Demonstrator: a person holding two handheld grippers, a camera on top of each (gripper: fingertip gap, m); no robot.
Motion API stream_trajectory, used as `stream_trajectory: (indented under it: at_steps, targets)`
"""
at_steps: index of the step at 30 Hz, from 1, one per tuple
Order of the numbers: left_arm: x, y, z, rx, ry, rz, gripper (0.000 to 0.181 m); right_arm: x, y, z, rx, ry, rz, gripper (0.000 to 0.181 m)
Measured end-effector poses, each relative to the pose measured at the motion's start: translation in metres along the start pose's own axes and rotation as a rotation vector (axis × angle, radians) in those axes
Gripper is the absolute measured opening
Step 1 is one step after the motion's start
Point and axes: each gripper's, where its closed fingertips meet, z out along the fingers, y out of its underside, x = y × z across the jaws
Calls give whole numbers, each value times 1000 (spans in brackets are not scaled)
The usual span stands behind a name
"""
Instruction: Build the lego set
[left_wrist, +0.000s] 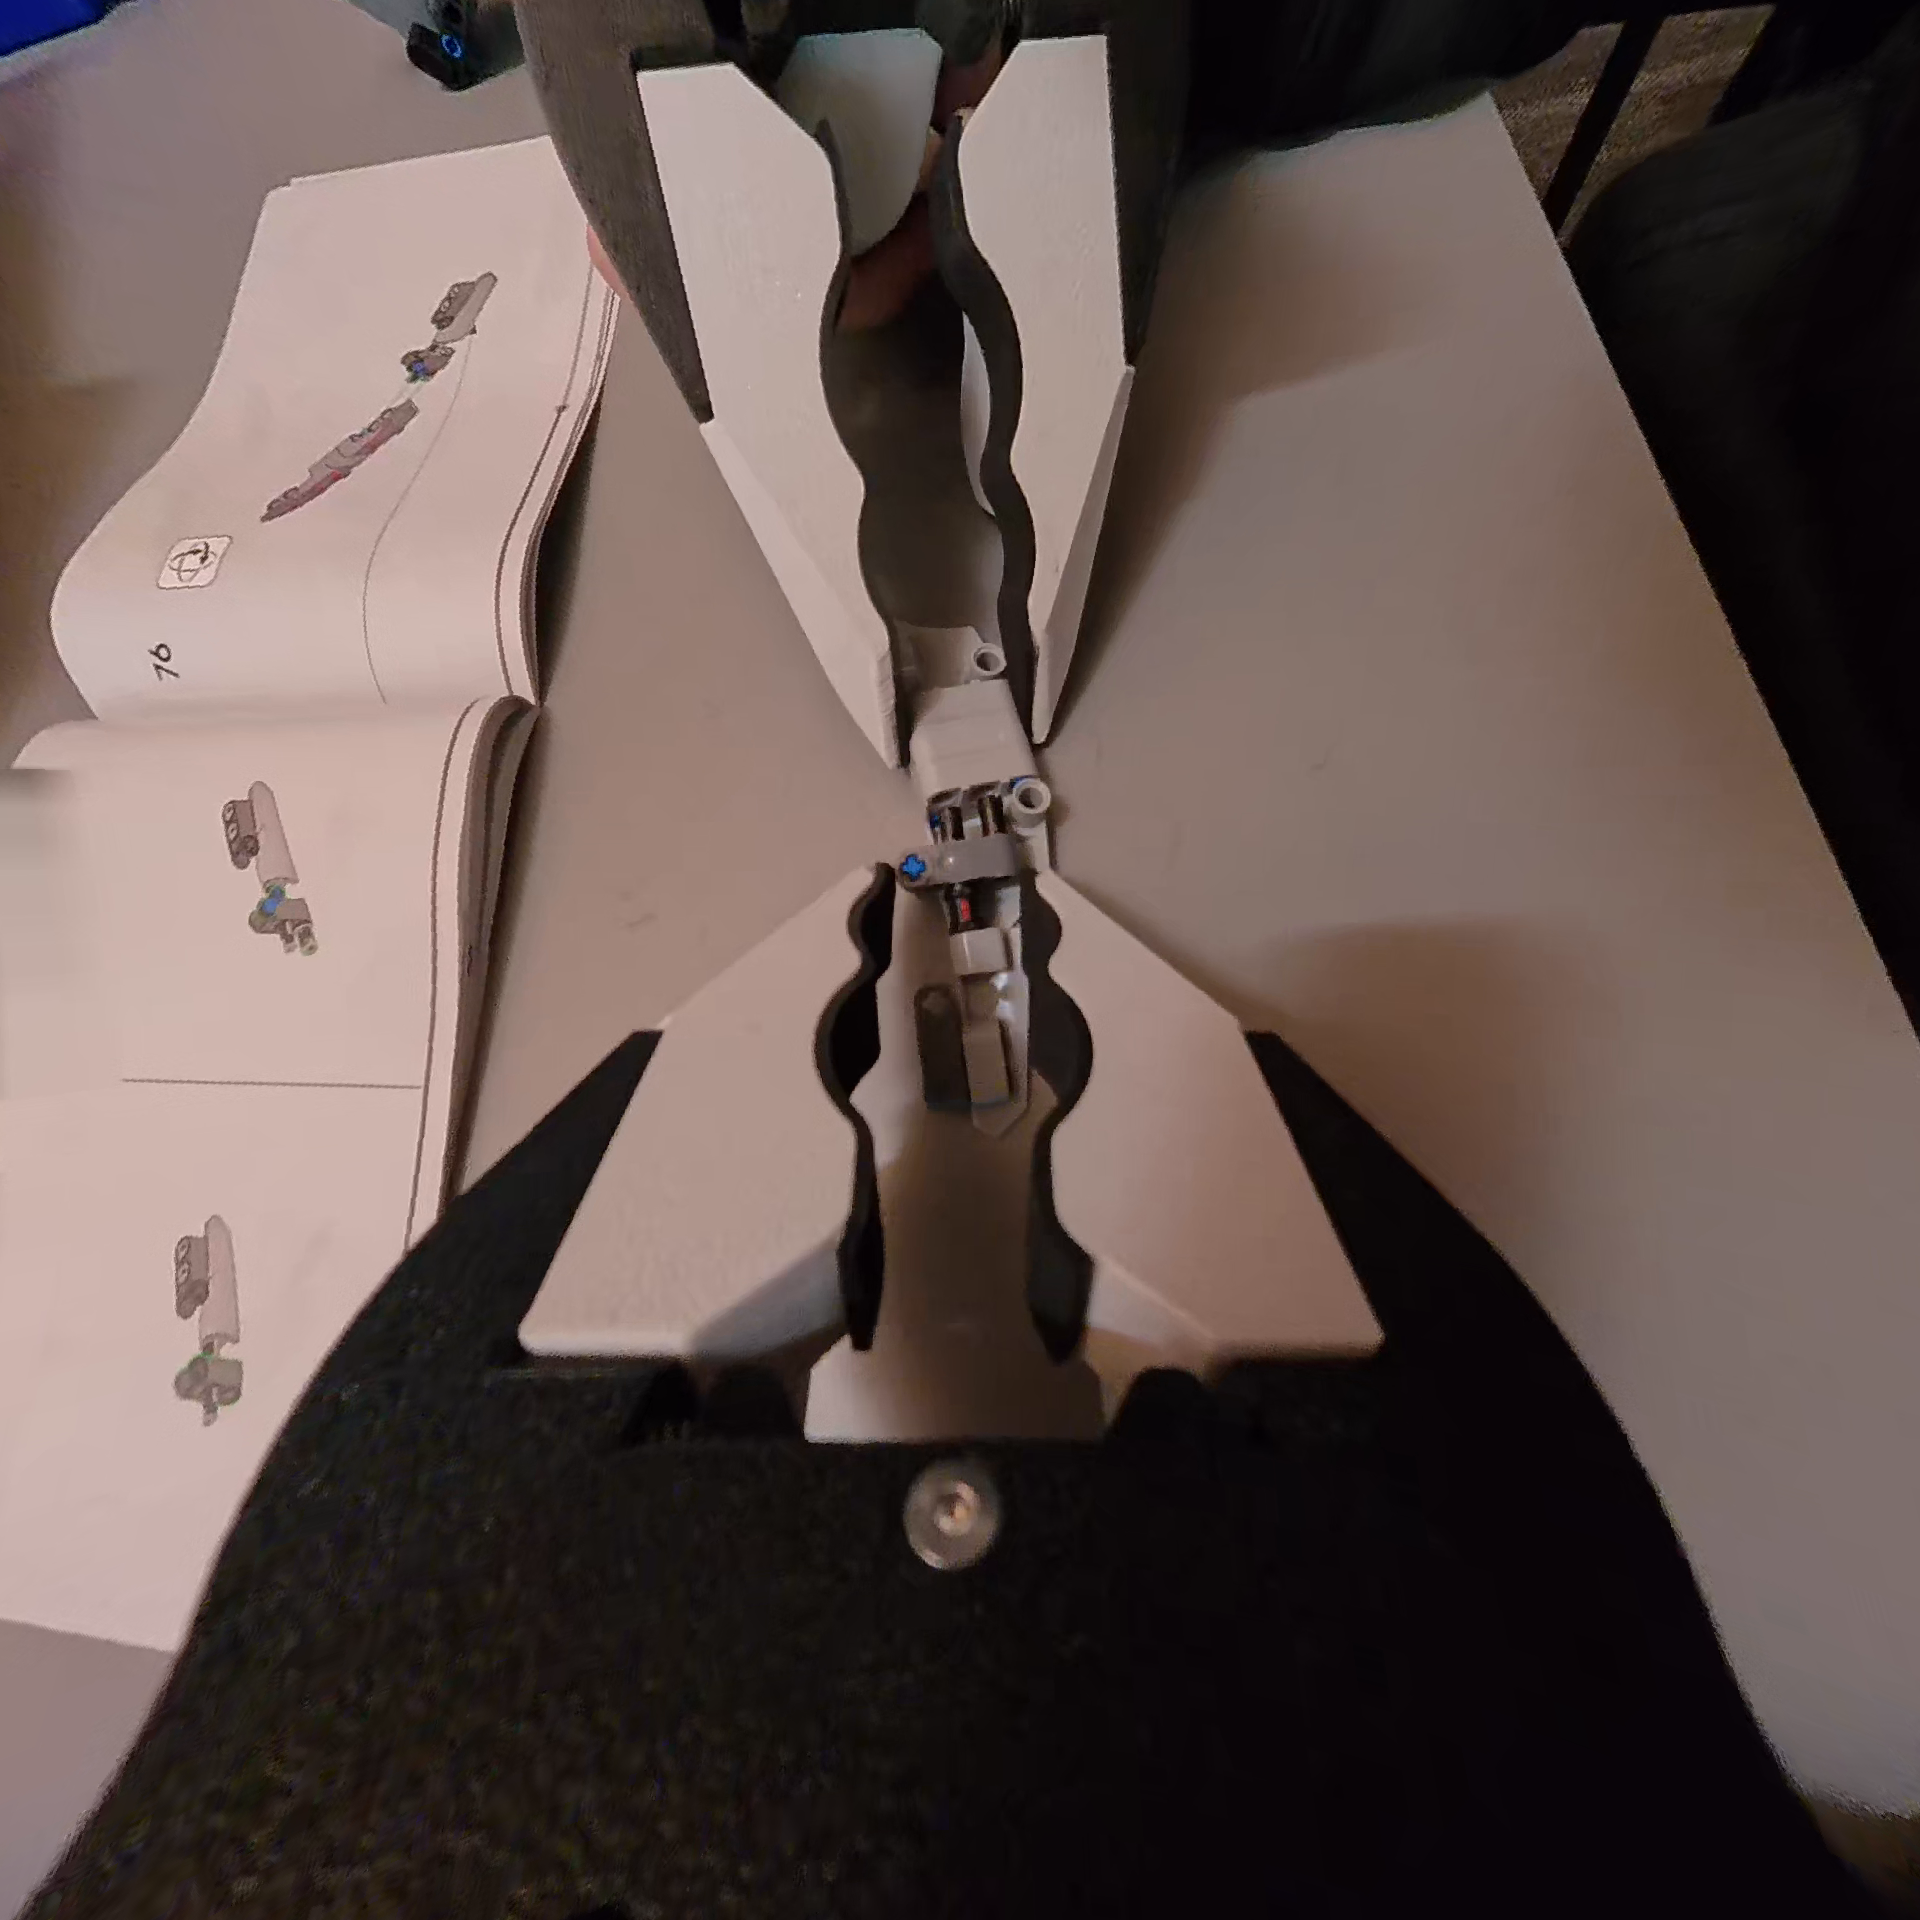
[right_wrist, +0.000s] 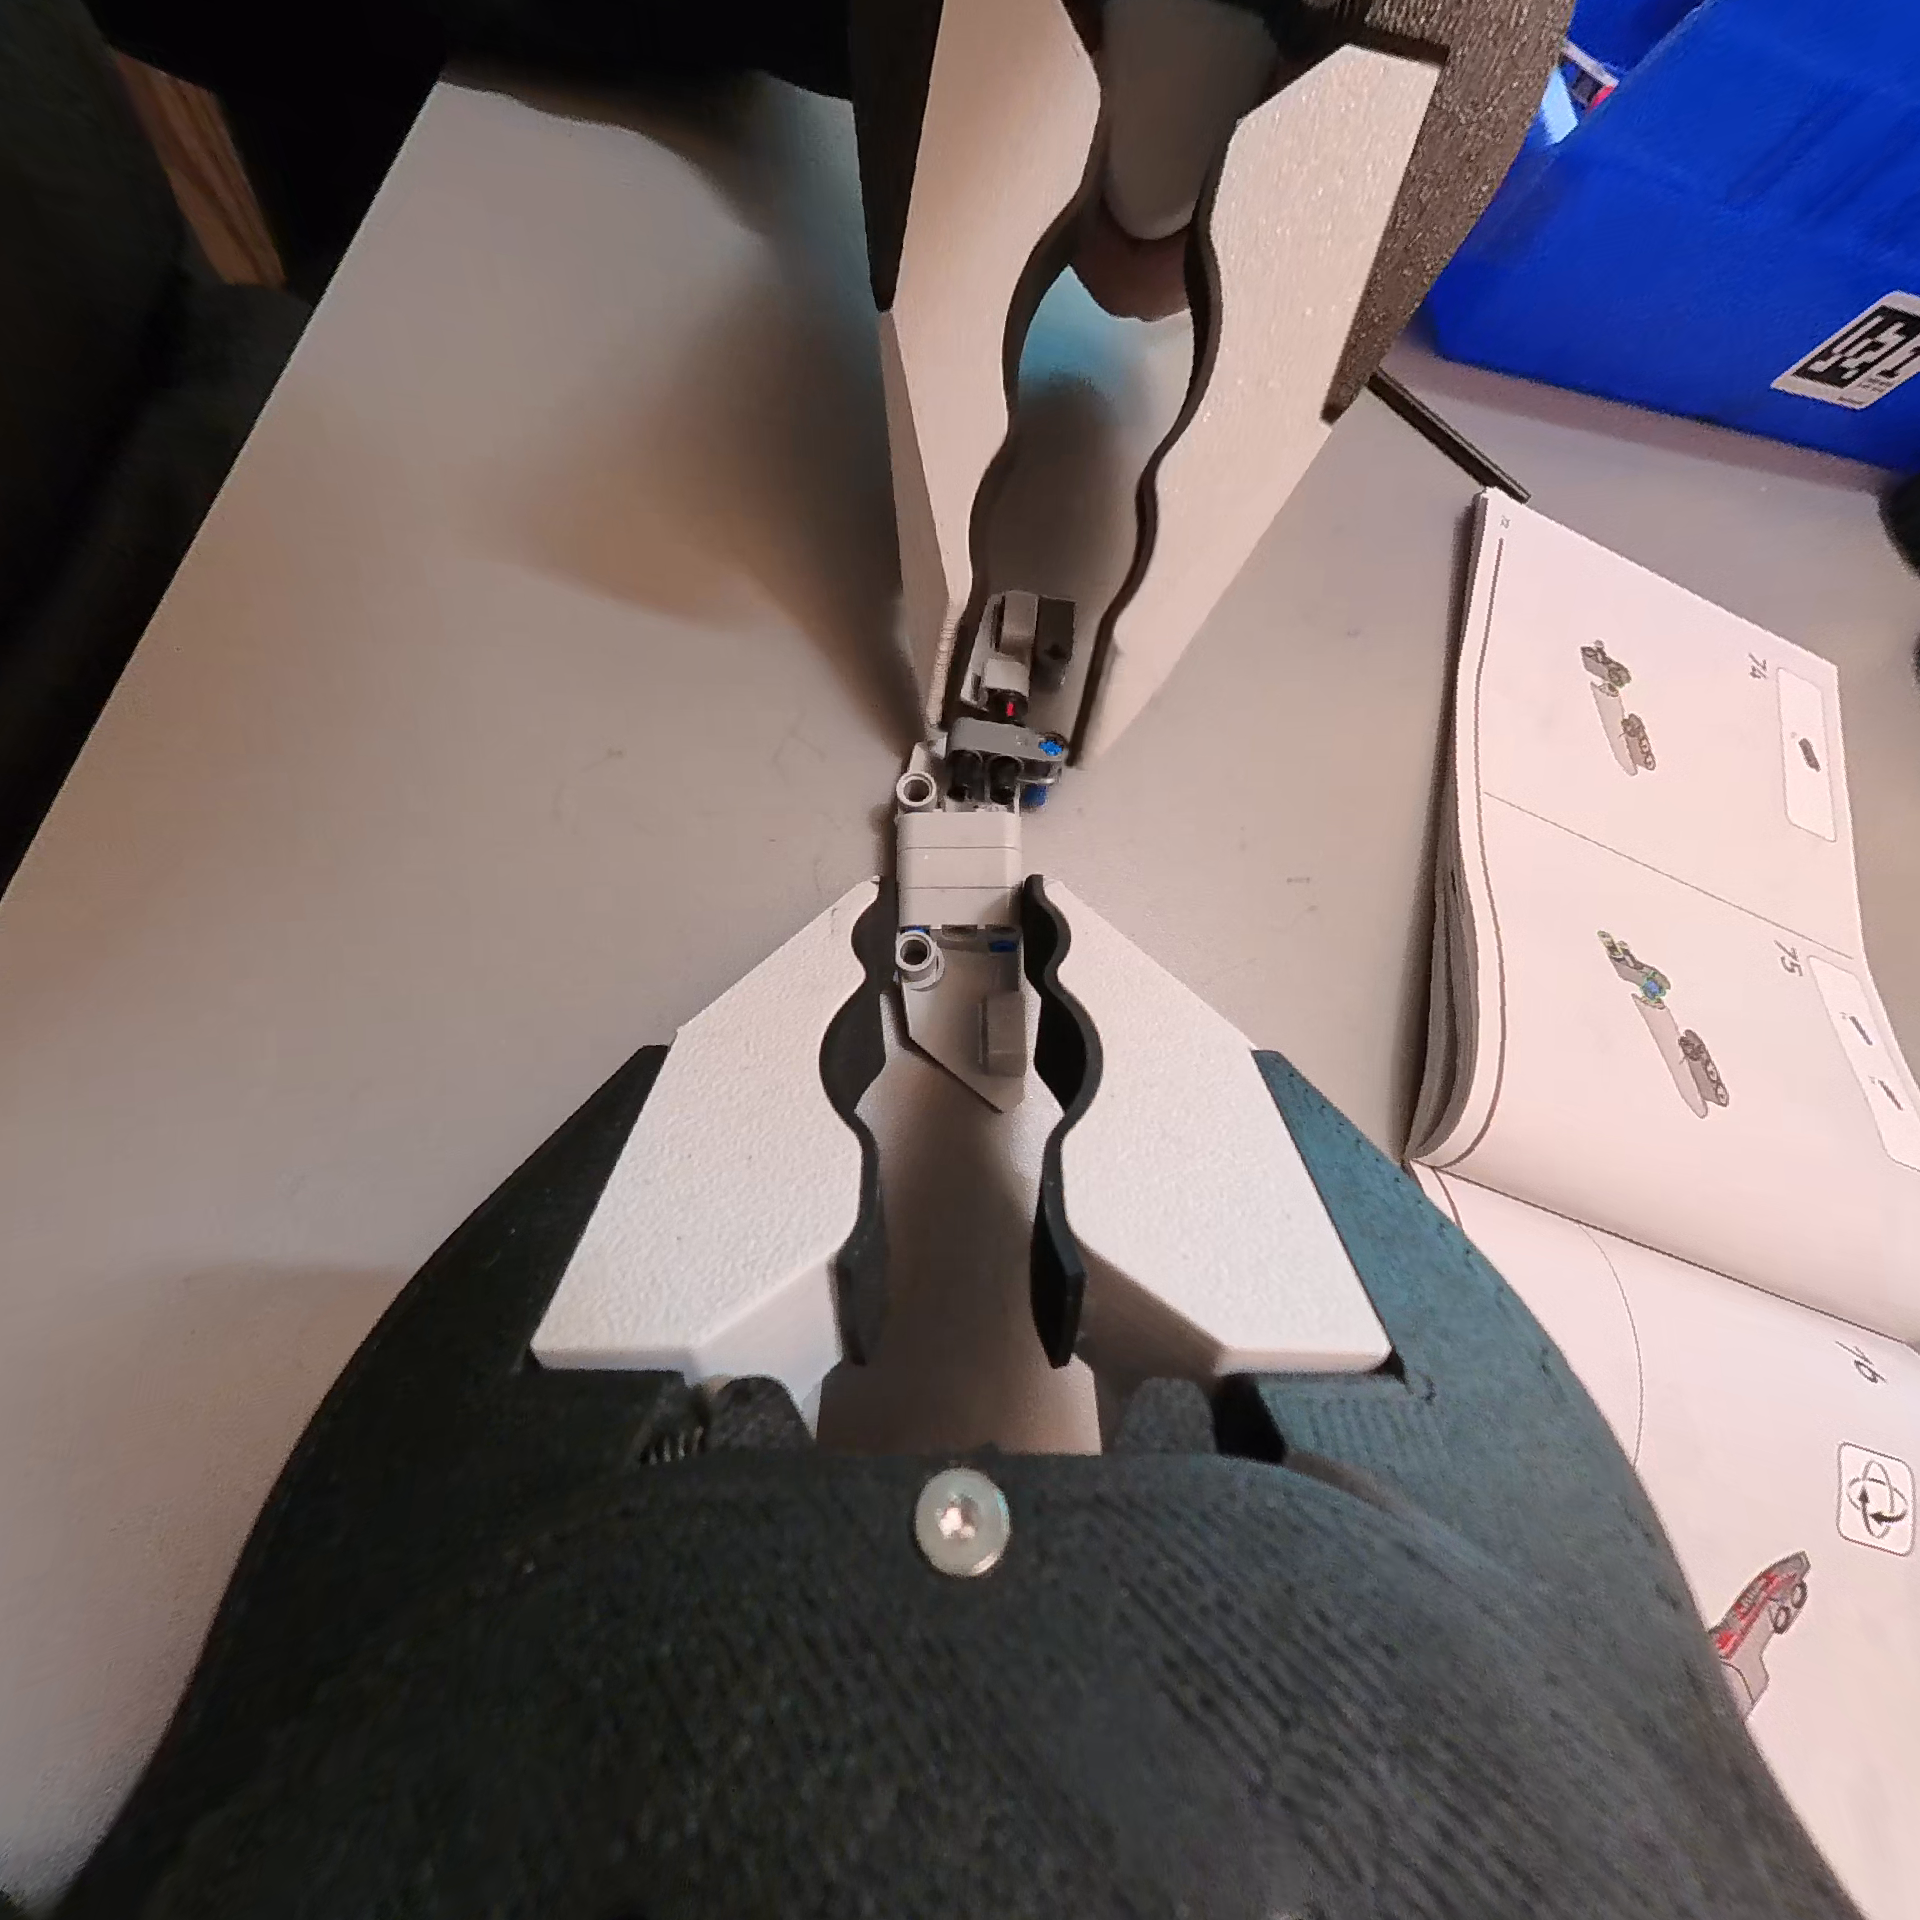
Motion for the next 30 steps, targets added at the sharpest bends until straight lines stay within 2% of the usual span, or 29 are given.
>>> stream_trajectory:
  at_steps: [12, 20, 30]
  targets:
    - [-2, 0, 3, -35, -32, 2, 19, 0, 0, 0, -1, 4, 0, 23]
    - [0, 0, 3, -79, -16, -72, 18, 0, 0, 0, -2, 4, 0, 23]
    - [-4, -1, 3, -172, -62, 67, 18, 1, 0, 0, -1, -3, 0, 22]
